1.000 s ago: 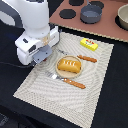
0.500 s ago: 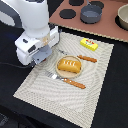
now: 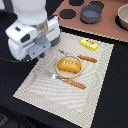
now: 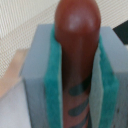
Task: Interact with the objects in diverse but meaningful ways.
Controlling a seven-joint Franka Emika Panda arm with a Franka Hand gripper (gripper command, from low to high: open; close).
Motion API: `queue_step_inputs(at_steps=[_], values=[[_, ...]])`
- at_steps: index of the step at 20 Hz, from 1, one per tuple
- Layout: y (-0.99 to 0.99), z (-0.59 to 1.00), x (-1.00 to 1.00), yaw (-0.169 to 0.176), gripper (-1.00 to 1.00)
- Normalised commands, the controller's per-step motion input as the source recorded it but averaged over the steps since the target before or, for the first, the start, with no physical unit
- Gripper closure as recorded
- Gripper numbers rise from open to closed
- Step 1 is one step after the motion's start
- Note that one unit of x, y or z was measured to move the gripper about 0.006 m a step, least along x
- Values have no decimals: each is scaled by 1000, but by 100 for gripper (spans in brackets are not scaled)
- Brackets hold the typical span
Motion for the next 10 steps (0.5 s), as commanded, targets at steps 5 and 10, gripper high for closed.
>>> queue_step_inputs(at_steps=[5, 10], values=[[-627, 529, 498, -93, 100], [-517, 162, 778, -108, 100]])
